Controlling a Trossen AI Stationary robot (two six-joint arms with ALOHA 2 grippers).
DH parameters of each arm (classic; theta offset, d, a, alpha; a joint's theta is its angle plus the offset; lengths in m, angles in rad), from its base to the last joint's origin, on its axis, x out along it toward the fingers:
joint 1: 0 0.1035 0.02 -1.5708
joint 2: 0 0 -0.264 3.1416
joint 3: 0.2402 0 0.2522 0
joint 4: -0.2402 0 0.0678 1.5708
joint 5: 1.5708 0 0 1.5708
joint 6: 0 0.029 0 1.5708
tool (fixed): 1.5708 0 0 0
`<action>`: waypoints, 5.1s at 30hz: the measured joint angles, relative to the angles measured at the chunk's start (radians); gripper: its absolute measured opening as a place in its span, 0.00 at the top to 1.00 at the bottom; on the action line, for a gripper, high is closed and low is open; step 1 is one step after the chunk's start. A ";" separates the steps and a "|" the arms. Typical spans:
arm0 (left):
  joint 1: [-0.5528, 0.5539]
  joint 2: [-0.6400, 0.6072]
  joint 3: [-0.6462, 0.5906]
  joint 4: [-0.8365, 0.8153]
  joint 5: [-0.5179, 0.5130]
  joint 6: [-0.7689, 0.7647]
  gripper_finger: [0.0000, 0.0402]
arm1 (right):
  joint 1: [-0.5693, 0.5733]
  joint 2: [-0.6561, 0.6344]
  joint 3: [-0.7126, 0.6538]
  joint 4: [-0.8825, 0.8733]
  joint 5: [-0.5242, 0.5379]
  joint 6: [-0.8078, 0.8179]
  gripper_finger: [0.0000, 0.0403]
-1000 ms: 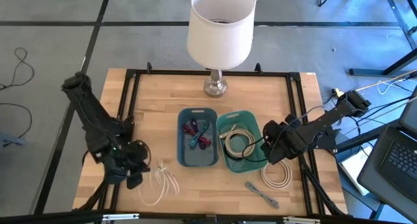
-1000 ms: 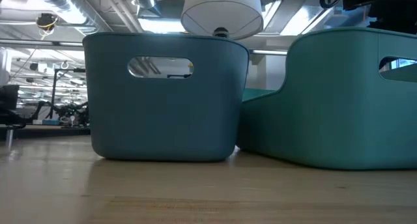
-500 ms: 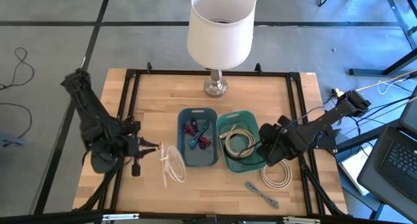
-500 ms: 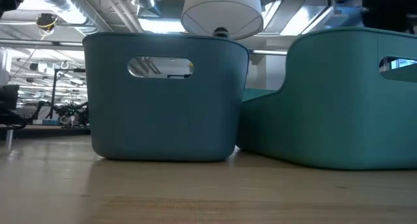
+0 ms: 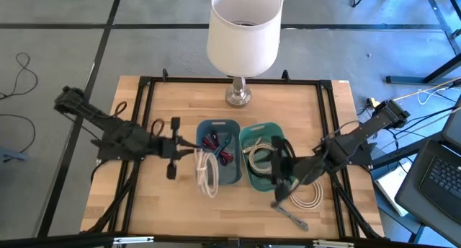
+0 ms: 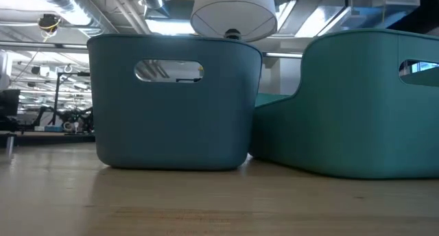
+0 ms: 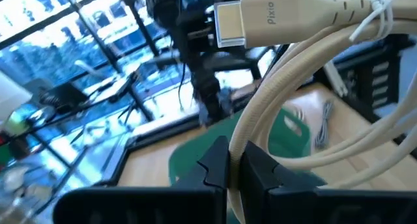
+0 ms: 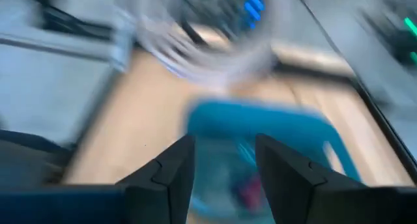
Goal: Pick and place items into bin
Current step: Put the left white HDMI cable into the green bin
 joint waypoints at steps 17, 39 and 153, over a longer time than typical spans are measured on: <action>0.430 0.179 0.000 0.329 0.549 0.039 0.98 | -0.073 0.043 0.000 0.311 -0.160 -0.233 0.59; 0.494 0.223 0.000 0.435 0.648 0.021 0.98 | -0.178 0.127 0.000 0.499 -0.303 -0.175 0.59; 0.184 -0.152 0.000 -0.089 0.085 -0.066 0.49 | -0.283 0.016 -0.209 -0.319 -0.474 0.651 0.97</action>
